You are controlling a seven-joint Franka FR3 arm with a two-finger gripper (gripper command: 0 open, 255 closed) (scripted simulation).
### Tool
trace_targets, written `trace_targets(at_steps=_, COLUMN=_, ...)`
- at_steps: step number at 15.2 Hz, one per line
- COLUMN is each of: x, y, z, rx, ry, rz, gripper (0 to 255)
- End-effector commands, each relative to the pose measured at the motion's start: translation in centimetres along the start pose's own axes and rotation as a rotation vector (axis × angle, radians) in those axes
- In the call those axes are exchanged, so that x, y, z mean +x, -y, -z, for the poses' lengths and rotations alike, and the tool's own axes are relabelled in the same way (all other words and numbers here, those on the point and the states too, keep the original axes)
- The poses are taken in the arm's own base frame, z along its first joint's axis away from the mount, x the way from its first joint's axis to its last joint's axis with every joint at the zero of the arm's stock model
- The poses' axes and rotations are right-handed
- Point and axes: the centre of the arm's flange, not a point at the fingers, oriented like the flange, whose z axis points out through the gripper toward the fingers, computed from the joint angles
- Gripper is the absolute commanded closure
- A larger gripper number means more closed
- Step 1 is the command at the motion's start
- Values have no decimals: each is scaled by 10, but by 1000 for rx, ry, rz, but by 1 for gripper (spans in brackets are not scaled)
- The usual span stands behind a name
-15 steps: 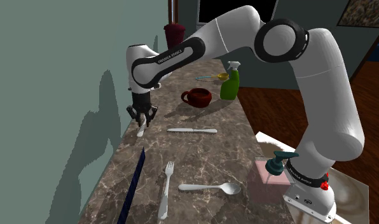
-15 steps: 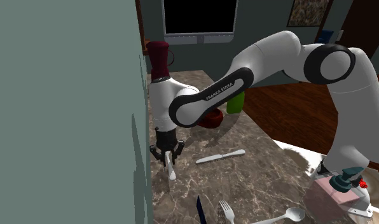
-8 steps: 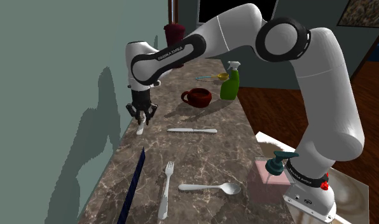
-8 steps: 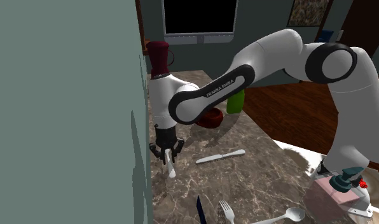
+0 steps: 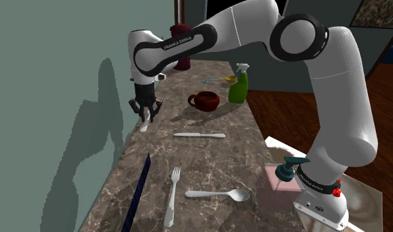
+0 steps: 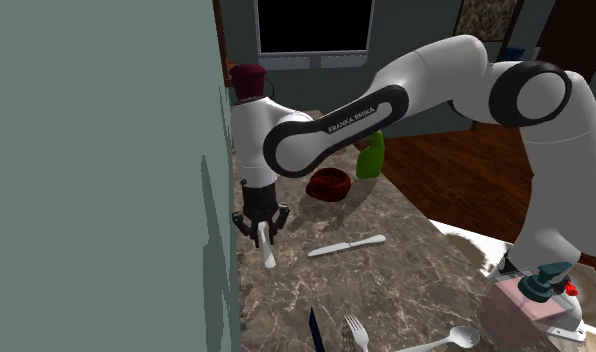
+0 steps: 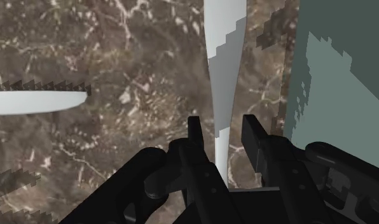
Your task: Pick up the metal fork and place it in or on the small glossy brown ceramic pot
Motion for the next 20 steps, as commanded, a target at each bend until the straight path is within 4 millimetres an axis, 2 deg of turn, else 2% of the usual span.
trace_targets(at_steps=1, x=-2, y=0, z=11, rx=0, ry=0, rz=0, gripper=255)
trace_targets(at_steps=20, x=-16, y=1, z=110, rx=0, ry=0, rz=0, gripper=255)
